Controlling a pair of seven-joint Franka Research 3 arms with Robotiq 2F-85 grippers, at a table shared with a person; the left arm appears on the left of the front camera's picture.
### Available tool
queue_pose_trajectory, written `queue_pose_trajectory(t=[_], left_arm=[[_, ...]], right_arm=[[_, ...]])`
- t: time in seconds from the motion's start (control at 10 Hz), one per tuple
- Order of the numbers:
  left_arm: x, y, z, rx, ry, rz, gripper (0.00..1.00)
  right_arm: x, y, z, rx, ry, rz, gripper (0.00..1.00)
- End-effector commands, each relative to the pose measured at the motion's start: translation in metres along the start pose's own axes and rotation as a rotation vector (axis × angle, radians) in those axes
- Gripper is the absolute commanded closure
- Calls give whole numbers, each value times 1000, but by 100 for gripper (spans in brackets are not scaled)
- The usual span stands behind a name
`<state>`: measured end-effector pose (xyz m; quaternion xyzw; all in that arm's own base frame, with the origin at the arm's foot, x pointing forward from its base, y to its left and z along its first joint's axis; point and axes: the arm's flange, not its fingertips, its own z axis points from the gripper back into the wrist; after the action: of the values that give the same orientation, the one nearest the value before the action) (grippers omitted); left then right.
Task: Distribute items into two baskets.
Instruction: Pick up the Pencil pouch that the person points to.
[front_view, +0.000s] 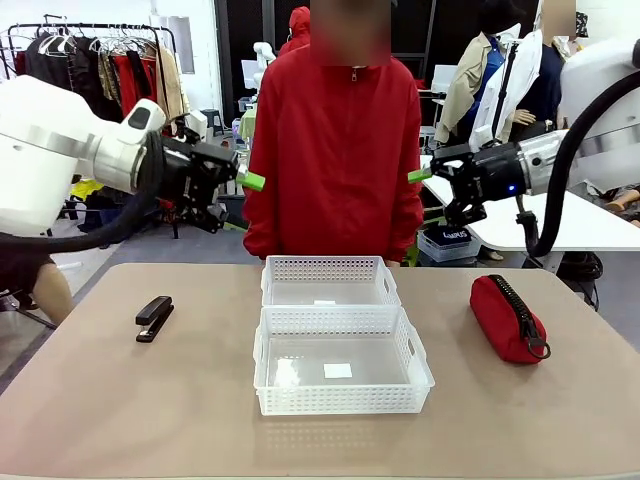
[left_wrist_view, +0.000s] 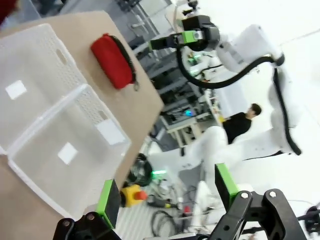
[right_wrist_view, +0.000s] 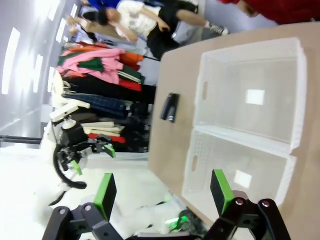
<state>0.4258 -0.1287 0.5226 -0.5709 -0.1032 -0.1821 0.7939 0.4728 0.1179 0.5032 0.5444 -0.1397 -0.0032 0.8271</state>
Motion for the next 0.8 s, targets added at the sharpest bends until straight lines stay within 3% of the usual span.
queue_pose_trajectory(t=[0.0, 0.1, 0.5, 0.7], left_arm=[[15, -10, 15, -106, -15, 101, 0], [18, -11, 21, -175, 0, 134, 0], [32, 8, 36, -202, -66, 263, 0], [39, 18, 43, -272, -99, 334, 0]], right_arm=[[16, 7, 13, 104, -7, -91, 0], [21, 10, 21, 138, -7, -122, 0], [51, 18, 58, 234, 24, -221, 0], [63, 13, 69, 236, 30, -253, 0]])
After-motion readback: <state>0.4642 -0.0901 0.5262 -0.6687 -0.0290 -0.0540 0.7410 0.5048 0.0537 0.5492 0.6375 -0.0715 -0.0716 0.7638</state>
